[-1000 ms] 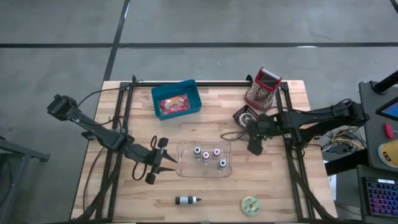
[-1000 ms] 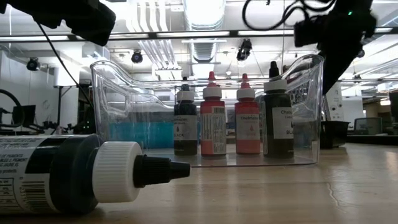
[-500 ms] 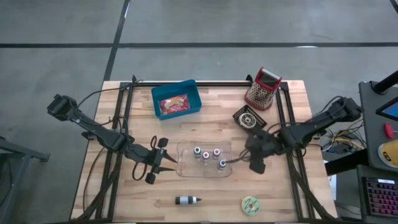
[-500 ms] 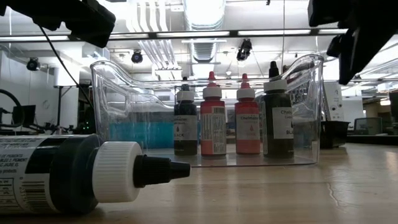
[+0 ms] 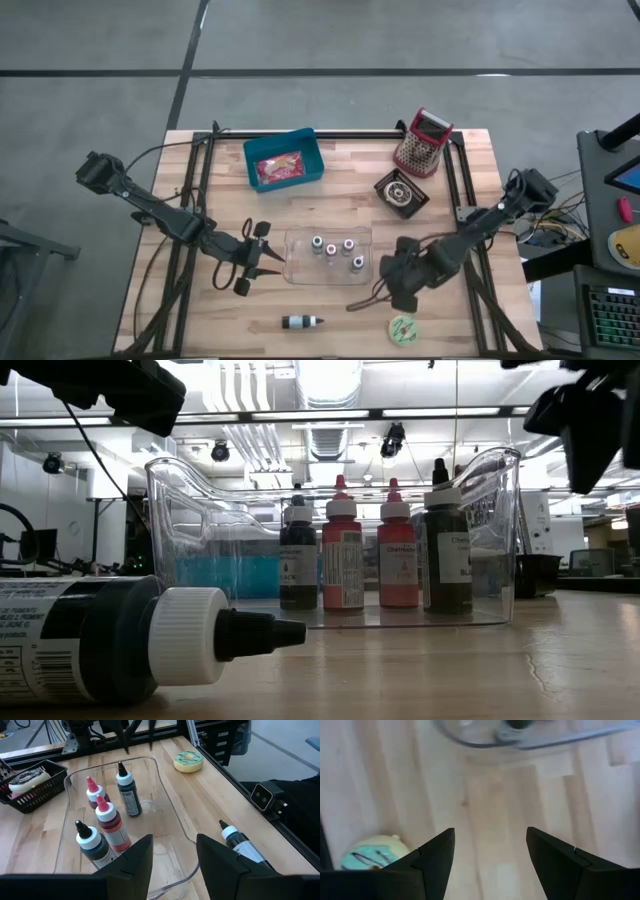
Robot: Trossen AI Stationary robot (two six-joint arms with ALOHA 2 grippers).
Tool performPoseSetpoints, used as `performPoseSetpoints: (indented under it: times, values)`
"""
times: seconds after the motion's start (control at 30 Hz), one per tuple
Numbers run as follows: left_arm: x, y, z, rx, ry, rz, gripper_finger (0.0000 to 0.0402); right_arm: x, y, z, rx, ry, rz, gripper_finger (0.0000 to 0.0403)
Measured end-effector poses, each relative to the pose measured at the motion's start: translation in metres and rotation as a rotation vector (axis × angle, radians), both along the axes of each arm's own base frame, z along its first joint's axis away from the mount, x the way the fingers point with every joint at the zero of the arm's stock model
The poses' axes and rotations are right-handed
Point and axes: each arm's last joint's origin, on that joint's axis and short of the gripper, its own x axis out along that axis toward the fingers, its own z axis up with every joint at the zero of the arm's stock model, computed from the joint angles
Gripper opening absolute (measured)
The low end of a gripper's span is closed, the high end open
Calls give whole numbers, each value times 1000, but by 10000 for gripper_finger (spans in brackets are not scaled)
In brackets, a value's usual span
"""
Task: Pick & Place Food Item
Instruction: Put the green donut into the black bin
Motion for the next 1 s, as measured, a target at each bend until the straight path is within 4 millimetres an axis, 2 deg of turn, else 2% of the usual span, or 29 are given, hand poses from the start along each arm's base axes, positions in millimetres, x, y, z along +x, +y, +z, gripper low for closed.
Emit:
performPoseSetpoints:
  times: [0.2,0.5,0.73,1.0]
  values:
    - [0,0,0,0,-1,0,156,7,31,-3,8,13,43,240]
    - [0,0,0,3,-4,-2,156,-8,60,-12,38,40,-20,240]
    - [0,0,0,6,-4,-5,156,-22,74,-12,66,39,-76,240]
    - [0,0,0,15,-7,-10,156,-30,81,-13,88,43,-123,240]
